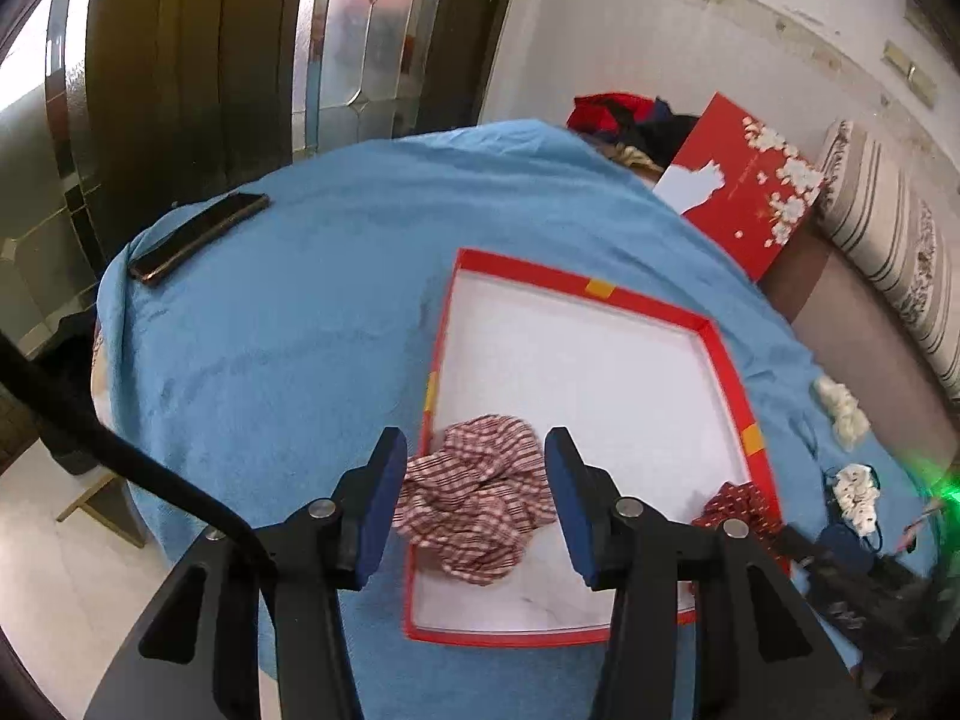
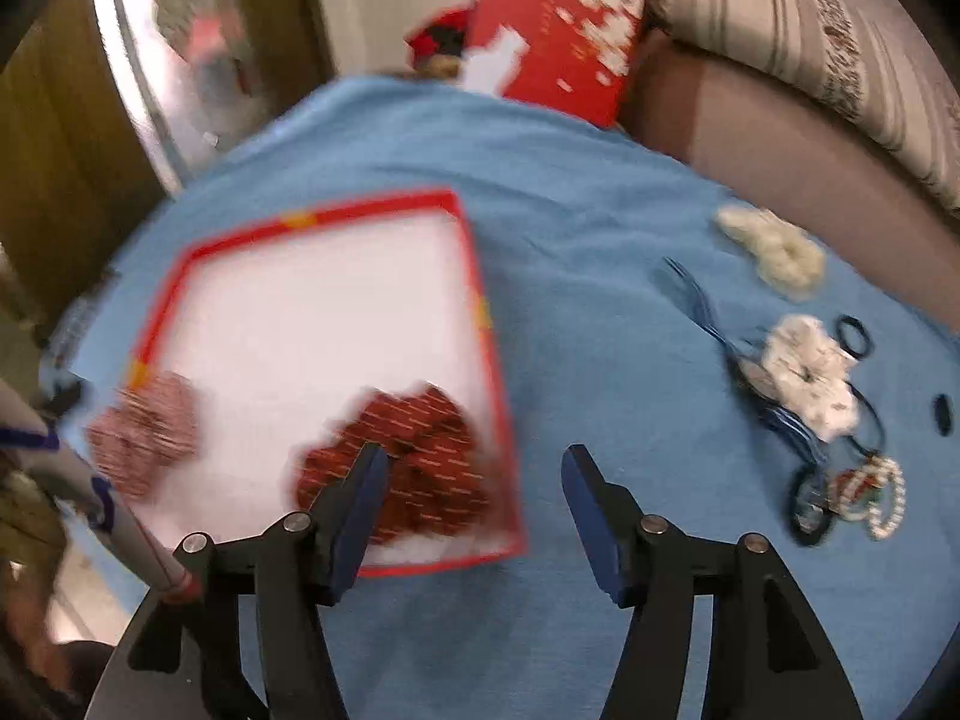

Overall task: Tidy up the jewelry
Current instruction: 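Carry both scrunchies into the red tray and open both grippers, then grasp the navy striped watch strap with the left gripper while the right gripper grasps the pearl bracelet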

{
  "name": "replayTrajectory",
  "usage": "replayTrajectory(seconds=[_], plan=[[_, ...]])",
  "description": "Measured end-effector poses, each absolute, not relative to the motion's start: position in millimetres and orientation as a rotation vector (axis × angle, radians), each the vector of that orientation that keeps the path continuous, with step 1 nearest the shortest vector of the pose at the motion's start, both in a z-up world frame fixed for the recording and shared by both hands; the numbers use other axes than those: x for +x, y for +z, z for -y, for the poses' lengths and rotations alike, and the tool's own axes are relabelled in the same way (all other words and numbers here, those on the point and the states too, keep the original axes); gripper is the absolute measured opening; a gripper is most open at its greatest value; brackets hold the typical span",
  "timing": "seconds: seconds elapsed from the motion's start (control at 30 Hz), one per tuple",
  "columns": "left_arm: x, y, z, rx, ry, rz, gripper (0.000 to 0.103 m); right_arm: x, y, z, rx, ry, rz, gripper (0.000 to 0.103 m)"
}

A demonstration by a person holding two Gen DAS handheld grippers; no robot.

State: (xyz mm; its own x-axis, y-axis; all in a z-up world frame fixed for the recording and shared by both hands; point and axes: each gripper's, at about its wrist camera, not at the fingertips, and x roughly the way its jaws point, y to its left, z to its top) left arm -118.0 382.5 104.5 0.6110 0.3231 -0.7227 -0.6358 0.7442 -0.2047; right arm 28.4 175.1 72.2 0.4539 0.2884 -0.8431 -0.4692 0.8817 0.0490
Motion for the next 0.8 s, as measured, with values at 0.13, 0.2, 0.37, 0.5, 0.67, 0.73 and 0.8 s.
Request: replayTrajectory(seconds=[0.13, 0.2, 0.37, 0.5, 0.67, 0.73, 0.8], plan=[[-119, 111, -371, -0.468, 0.544, -0.668, 0.046, 36, 48, -165, -0.146, 0.503, -1.100, 0.017], [-120, 115, -366, -0.470, 0.528, -0.640, 0.047, 32, 48, -161, -0.110, 0.503, -1.105, 0.014], [-118, 120, -361, -0.482, 0.510, -0.611, 0.050, 5, 49, -154, -0.064, 0.557, -1.151, 0.014], [-109, 119, -351, -0.471, 0.485, -0.633, 0.050, -31, 51, -149, -0.061, 0.623, -1.151, 0.016], [-99, 121, -327, -0.420, 0.443, -0.642, 0.051, -47, 66, -120, -0.036, 0.643, -1.069, 0.059], [-95, 122, -313, -0.395, 0.403, -0.644, 0.052, -49, 77, -91, -0.005, 0.626, -1.031, 0.061], [-92, 122, -297, -0.362, 0.366, -0.646, 0.053, -47, 82, -68, 0.011, 0.588, -1.008, 0.061]])
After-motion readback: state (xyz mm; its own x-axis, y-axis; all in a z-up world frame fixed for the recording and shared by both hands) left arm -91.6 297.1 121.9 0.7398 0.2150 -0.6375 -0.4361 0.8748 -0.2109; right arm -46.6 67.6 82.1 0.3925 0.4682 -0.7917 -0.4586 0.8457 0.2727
